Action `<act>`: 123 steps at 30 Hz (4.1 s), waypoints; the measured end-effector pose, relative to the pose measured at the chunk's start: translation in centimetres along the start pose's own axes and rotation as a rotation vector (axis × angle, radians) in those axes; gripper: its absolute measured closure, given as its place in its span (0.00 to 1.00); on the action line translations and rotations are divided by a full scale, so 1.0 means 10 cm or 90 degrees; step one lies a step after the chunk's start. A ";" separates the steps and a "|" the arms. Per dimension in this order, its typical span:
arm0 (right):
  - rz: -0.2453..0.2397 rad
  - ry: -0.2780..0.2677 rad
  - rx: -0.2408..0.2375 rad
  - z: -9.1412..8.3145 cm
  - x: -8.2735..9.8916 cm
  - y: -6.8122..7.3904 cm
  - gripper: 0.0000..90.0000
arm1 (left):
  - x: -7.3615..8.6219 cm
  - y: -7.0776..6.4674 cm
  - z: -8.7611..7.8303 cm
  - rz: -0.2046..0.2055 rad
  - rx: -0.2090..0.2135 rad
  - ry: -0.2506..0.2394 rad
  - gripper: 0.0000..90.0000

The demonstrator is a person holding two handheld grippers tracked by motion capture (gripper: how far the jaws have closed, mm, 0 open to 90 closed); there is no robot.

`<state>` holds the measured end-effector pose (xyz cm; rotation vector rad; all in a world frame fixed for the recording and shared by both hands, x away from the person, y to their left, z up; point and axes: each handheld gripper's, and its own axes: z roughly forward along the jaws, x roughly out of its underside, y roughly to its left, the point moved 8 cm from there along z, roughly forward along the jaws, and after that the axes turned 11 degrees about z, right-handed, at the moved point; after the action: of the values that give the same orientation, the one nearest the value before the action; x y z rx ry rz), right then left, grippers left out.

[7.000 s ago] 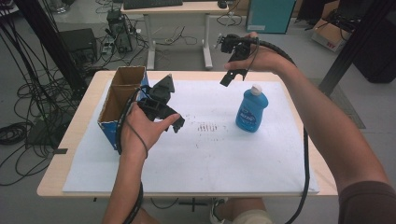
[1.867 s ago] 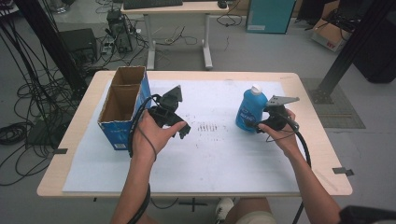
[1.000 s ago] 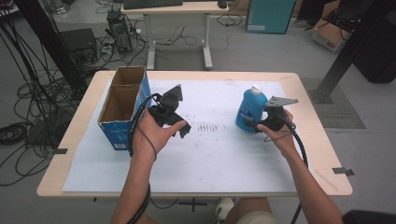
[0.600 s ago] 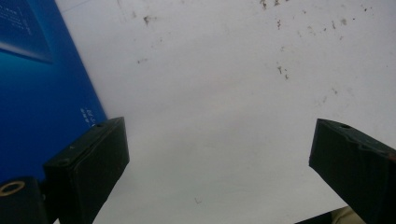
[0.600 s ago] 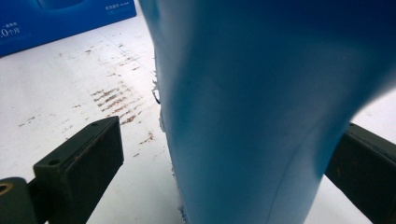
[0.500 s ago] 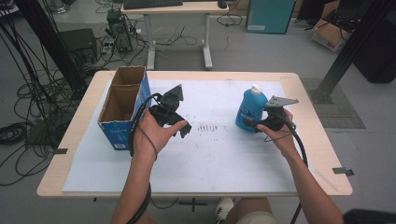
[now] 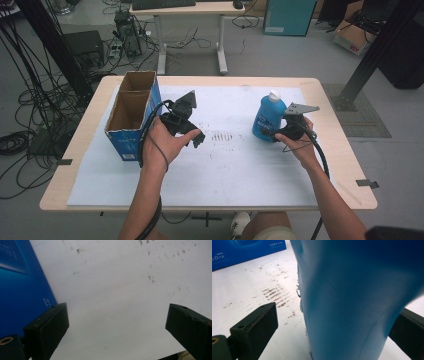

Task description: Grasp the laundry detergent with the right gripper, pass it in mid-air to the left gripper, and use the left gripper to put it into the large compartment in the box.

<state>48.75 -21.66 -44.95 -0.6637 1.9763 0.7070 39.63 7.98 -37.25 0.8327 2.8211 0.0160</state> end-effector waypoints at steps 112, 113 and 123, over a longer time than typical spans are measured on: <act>-0.006 -0.006 -0.001 0.00 -0.01 0.01 0.02 | 0.01 0.01 -0.03 0.000 0.003 -0.009 0.06; -0.006 -0.006 -0.001 0.00 -0.01 0.01 0.02 | 0.01 0.00 -0.03 0.000 0.003 -0.009 0.06; -0.005 -0.008 -0.001 0.00 -0.01 0.01 0.04 | 0.01 0.00 -0.04 -0.001 0.003 -0.011 0.06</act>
<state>48.76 -21.57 -44.87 -0.6664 1.9610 0.7058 39.45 8.09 -36.91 0.8271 2.8071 0.0010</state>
